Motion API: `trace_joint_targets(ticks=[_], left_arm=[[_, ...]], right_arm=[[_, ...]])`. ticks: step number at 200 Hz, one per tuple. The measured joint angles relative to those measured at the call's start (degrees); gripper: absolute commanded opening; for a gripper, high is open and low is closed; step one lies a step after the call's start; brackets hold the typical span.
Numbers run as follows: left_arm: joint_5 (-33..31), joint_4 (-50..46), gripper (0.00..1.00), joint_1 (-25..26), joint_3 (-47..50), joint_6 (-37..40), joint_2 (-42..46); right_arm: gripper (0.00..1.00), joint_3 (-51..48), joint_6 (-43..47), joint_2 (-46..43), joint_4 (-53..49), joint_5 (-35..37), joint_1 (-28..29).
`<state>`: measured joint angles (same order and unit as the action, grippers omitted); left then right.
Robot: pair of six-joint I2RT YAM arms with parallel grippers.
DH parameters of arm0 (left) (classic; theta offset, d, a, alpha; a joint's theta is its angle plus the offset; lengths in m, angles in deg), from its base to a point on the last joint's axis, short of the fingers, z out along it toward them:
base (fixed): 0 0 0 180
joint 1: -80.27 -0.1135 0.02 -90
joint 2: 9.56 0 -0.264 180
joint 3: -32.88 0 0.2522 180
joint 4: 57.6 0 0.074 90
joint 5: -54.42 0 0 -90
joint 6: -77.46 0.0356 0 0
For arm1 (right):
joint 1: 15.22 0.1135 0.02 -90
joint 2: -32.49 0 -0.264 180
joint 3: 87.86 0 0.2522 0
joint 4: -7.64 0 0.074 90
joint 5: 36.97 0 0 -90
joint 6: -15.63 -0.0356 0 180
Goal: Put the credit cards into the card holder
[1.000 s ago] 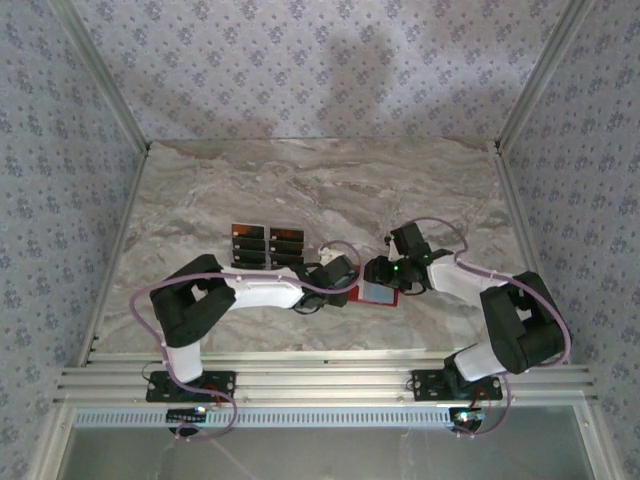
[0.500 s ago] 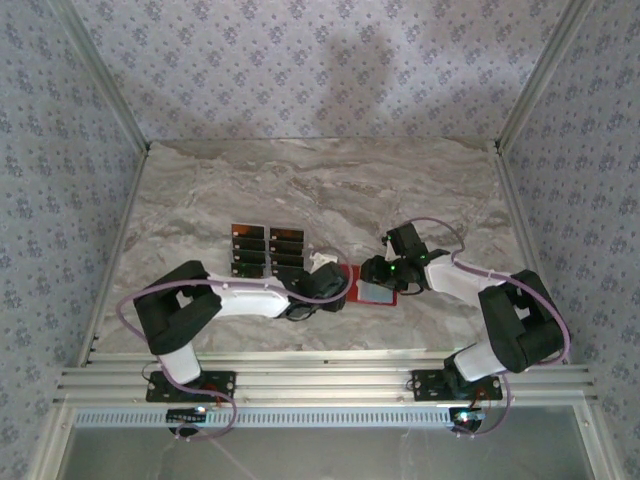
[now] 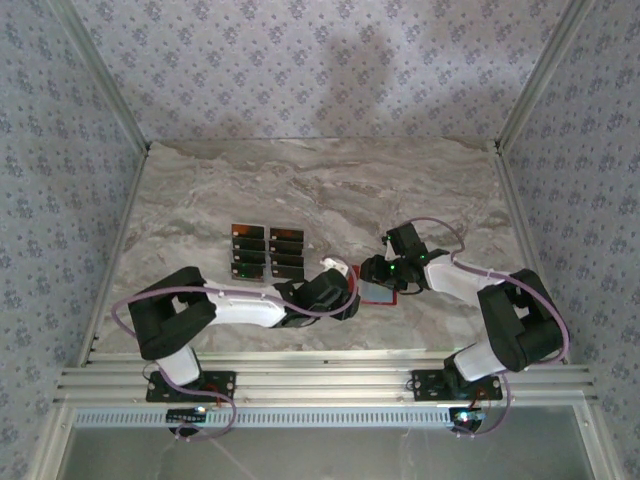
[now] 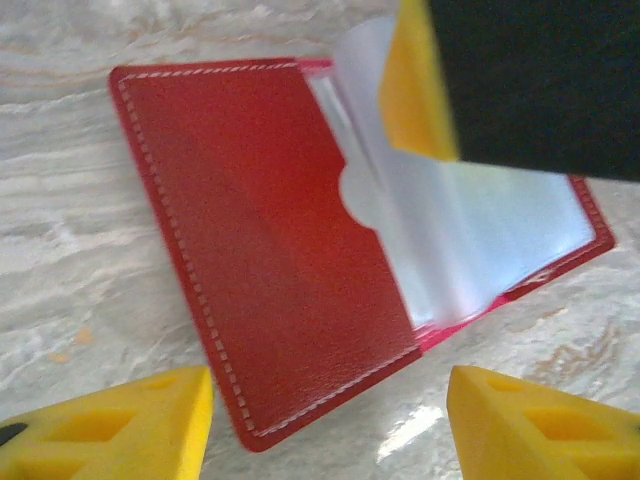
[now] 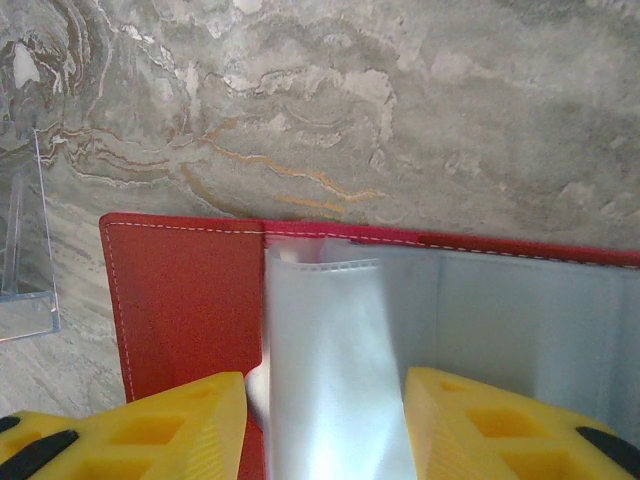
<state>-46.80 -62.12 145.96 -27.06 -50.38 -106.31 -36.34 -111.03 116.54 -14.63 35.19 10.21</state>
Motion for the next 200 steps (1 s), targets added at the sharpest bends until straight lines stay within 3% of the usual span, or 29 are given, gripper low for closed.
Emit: trace_joint_targets(ticks=[79,146,200], left_arm=[[0.02,1.46,0.65,0.07,-0.39,1.9,-0.22],[-9.4,-0.09,0.68,2.32,0.61,2.51,5.11],[-8.63,-0.48,0.69,2.25,-0.66,5.33,4.42]], right_arm=[[0.48,0.0,0.0,0.0,0.37,0.02,0.0],[0.48,0.0,0.0,0.0,0.48,0.0,0.0],[0.48,0.0,0.0,0.02,0.48,0.0,0.0]])
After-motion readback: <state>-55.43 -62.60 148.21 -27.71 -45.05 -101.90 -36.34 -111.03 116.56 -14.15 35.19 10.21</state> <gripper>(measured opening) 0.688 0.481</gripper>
